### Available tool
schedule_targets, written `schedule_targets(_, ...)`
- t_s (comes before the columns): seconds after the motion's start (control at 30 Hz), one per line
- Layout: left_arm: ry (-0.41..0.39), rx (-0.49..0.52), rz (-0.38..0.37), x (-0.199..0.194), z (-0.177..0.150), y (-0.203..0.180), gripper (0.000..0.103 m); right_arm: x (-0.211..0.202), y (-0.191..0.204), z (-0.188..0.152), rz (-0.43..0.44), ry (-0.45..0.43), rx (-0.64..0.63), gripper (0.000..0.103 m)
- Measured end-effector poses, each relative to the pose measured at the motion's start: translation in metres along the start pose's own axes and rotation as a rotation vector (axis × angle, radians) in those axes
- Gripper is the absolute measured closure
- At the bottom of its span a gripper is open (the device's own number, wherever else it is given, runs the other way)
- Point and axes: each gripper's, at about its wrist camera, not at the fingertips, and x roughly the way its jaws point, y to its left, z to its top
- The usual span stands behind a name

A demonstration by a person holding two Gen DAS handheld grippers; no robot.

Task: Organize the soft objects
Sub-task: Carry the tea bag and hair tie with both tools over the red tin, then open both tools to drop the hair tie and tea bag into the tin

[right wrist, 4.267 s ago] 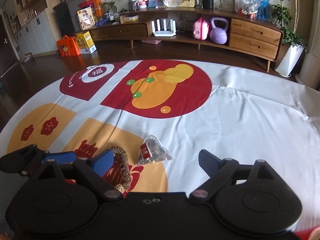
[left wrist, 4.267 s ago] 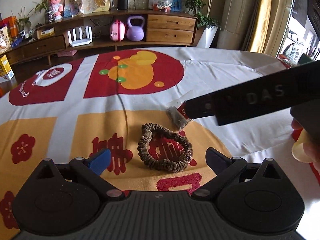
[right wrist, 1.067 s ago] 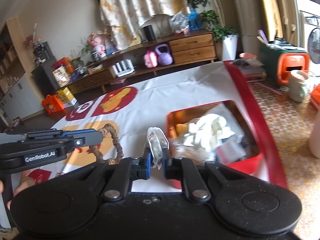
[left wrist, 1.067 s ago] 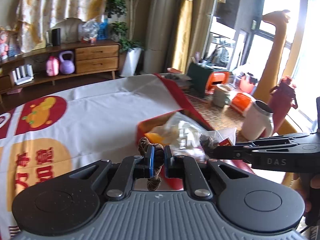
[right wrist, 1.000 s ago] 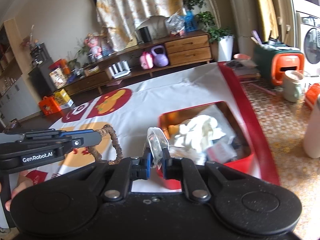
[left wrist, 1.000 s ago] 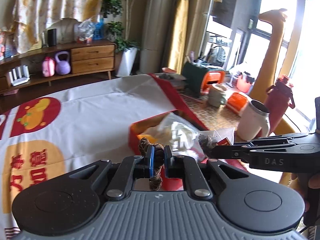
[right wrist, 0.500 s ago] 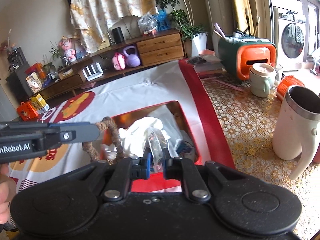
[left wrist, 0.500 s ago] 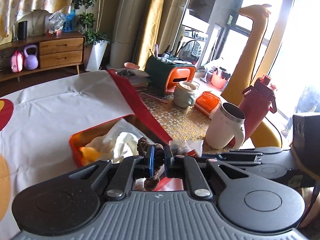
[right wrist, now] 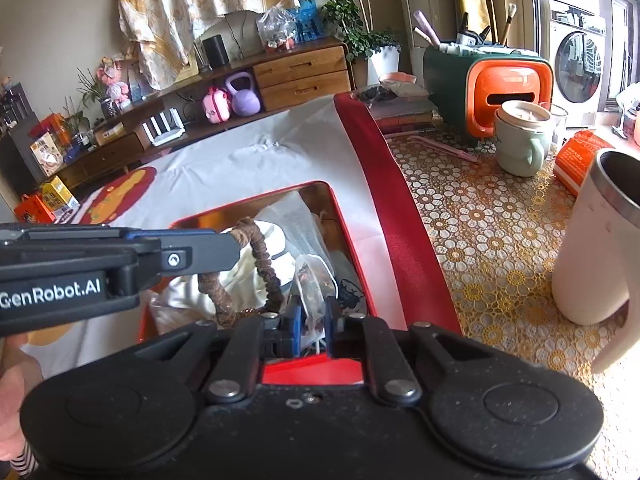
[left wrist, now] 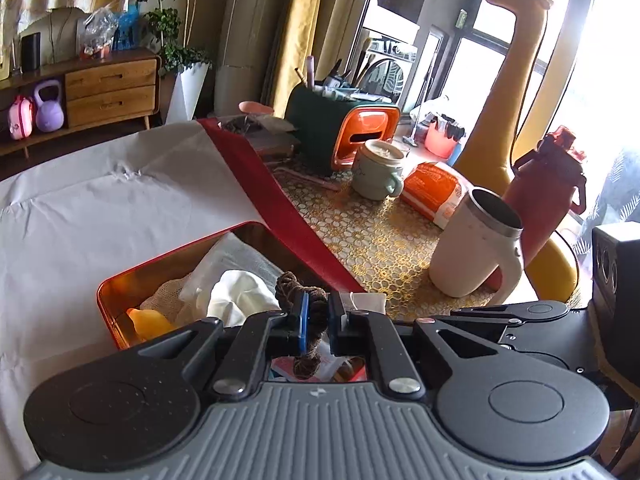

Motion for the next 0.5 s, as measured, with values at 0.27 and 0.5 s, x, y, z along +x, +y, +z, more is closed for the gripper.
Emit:
schedule_targets(0.27,0.038,-0.024,0.025,0.020,-0.006,0.025,0.093,0.018,0.006,0.001,0.010,0.027,-0.015,0.092)
schedule_targets(0.5,0.066,-0.037,0.043,0.030,-0.014,0.038,0.093,0.023,0.009,-0.002,0.007,0.037,-0.018,0.088)
